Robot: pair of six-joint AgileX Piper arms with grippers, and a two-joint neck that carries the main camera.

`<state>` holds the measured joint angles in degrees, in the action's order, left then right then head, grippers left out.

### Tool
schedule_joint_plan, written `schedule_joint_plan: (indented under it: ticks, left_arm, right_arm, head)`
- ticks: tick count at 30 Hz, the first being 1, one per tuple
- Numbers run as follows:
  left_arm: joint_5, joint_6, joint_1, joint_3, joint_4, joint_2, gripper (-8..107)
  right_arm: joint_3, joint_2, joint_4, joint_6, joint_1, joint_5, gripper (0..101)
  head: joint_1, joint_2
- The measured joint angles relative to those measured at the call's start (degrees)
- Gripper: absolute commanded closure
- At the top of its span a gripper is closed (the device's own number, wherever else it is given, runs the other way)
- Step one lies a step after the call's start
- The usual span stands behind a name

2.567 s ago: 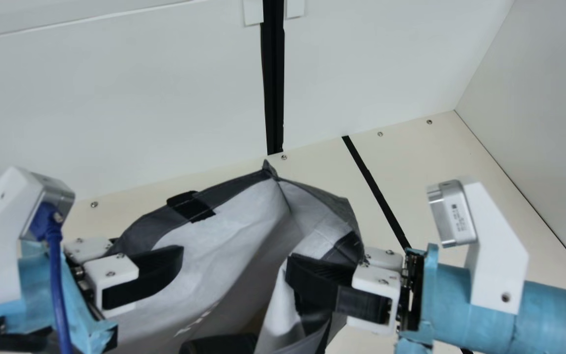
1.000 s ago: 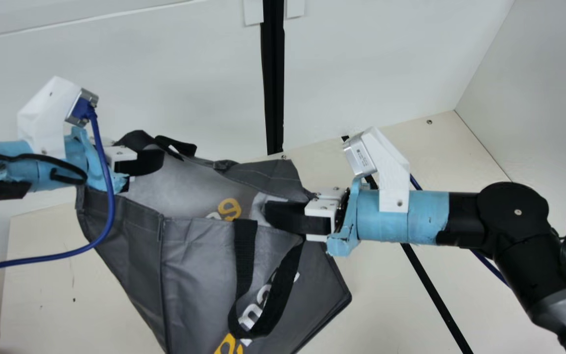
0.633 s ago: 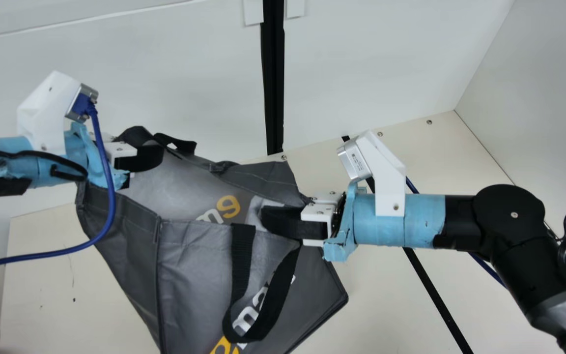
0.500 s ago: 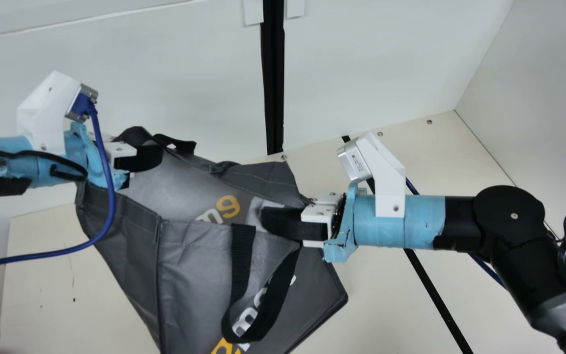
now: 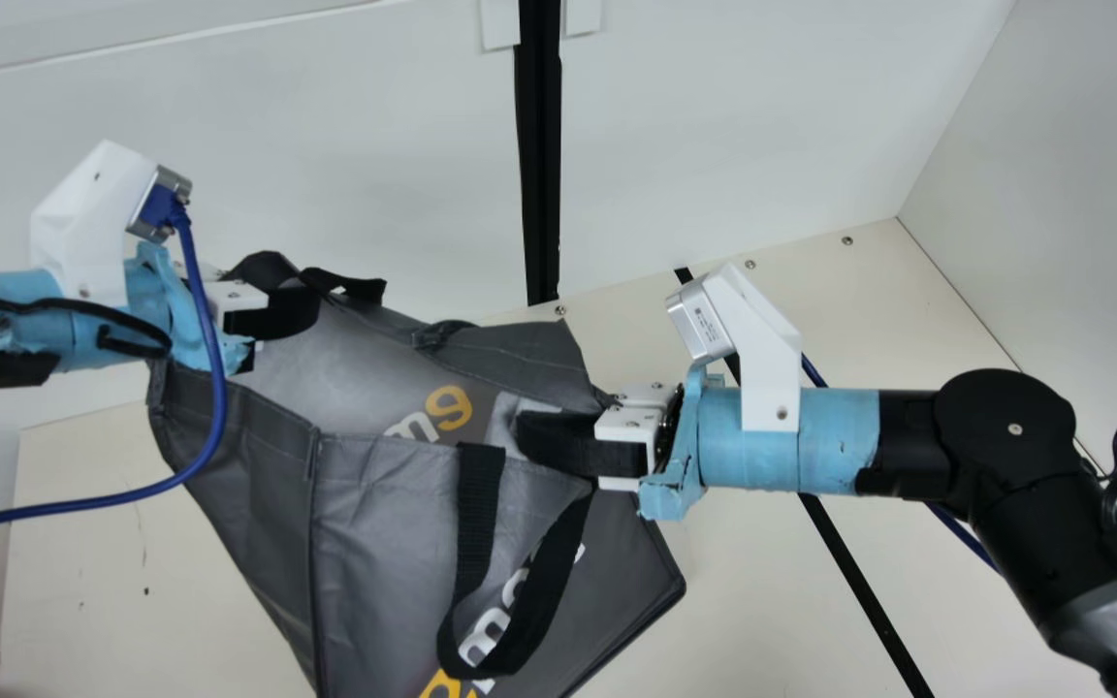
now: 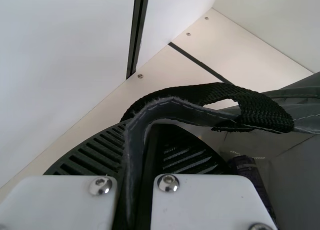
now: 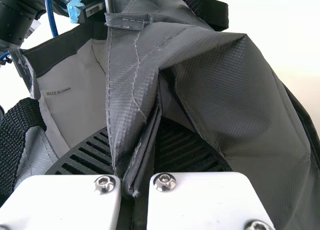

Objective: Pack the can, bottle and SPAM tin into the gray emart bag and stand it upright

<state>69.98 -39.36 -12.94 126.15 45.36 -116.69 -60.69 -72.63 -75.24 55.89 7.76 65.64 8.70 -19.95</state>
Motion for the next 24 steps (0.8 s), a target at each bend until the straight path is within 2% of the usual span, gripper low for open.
schedule_joint_plan:
  ticks: [6, 18, 24]
  left_arm:
    - [0.0, 0.0, 0.0, 0.0, 0.0, 0.0, 107]
    - [-0.5, 0.0, 0.0, 0.0, 0.0, 0.0, 67]
    - [-2.1, -1.5, -0.5, -4.6, 0.8, 4.3, 47]
  right_arm:
    - [0.0, 0.0, 0.0, 0.0, 0.0, 0.0, 101]
    - [0.0, 0.0, 0.4, 0.0, 0.0, 0.3, 101]
    - [0.0, 0.0, 1.4, 0.0, 0.0, 1.1, 101]
  head:
    - [0.0, 0.0]
    - [0.0, 0.0]
    - [0.0, 0.1]
